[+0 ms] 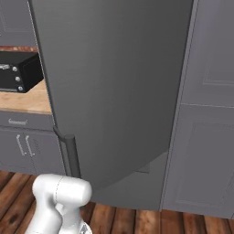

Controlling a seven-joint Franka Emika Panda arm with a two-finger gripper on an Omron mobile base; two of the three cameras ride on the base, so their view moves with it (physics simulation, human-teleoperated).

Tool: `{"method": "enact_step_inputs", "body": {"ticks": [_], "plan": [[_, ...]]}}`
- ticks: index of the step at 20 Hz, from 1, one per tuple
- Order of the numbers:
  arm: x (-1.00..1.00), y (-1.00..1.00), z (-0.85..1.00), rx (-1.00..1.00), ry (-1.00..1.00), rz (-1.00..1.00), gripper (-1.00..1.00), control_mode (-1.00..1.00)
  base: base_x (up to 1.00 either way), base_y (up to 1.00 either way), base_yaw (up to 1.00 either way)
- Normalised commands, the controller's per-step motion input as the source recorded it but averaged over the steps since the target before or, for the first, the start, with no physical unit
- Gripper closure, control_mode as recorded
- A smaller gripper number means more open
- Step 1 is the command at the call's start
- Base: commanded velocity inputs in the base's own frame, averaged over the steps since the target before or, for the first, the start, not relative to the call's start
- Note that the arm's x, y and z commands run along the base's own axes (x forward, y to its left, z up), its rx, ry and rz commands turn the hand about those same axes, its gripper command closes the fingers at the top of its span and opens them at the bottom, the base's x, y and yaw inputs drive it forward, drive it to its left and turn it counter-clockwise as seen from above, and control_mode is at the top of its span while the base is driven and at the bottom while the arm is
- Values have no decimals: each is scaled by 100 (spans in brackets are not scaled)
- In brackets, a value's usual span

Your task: Retrieve the tangerine and banana from the fridge and place them into the bowl on the dining table.

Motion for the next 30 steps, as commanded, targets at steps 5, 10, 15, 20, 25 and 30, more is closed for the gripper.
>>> {"method": "enact_step_inputs", "body": {"ticks": [5, 10, 15, 20, 25, 30], "plan": [[52, 16, 0, -19, 6, -4, 100, -100, 0, 0, 0], [53, 0, -4, -17, 3, -15, 100, -100, 0, 0, 0], [55, 0, -18, -13, 0, -17, 100, -100, 0, 0, 0], [57, 0, -17, -8, 0, -13, 100, -100, 0, 0, 0], [59, 0, -21, -3, 0, -7, 100, -100, 0, 0, 0], [56, -7, -27, -2, 0, -6, 100, -100, 0, 0, 0]]}}
